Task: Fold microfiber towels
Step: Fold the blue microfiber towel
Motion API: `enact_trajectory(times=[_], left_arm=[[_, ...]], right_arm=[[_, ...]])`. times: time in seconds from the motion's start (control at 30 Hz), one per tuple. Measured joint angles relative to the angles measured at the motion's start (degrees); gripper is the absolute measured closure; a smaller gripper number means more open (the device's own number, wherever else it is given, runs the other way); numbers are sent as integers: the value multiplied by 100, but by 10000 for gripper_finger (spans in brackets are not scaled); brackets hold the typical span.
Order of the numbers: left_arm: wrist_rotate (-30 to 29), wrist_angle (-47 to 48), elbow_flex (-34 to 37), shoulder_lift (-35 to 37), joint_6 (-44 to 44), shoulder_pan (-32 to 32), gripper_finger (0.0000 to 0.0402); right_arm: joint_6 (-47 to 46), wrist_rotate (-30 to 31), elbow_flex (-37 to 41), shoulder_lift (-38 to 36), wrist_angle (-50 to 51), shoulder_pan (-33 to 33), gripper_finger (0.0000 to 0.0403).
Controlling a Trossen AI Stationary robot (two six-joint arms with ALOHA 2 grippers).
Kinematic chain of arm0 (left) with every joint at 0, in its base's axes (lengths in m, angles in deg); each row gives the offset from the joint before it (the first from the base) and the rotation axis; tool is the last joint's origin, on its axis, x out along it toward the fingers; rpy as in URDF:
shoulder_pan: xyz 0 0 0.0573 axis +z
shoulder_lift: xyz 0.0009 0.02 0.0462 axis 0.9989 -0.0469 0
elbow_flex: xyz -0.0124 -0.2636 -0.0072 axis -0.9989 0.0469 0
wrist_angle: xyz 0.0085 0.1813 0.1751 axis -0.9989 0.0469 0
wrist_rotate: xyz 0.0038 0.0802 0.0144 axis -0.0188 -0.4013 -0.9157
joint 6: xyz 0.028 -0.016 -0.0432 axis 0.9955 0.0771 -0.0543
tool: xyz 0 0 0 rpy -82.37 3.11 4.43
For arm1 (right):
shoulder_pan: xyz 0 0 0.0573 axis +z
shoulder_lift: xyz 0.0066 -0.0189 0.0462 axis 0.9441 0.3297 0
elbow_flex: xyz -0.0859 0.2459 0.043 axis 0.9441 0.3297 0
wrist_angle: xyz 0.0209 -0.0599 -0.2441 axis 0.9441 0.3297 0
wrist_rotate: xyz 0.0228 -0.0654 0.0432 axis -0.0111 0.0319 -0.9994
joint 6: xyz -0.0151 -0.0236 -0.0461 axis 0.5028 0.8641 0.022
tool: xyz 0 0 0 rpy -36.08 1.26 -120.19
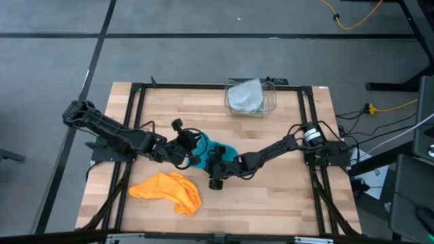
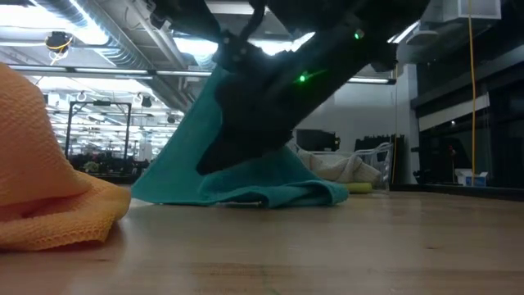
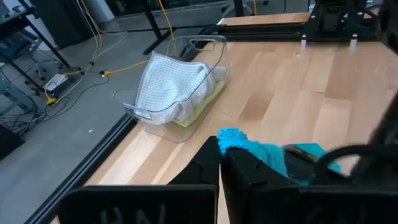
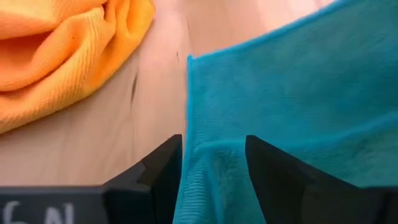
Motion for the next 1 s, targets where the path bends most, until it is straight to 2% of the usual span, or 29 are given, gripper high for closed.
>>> enact_trajectory(times=[0.4,0.67,0.83,1.0], left_arm=[[-2,2,0,0,-2,0,402],[-1,0,0,0,0,-2,402],[-2,0,0,0,0,-7,402],[-2,-1,0,0,0,-4,402]], right_arm=[[-204,764,-613,625,160,-25,224],[-754,2054,-623,576,945,145,224],[-994,2038,-612,576,1136,210,224],[-712,2010,-605,589,800,155,224]])
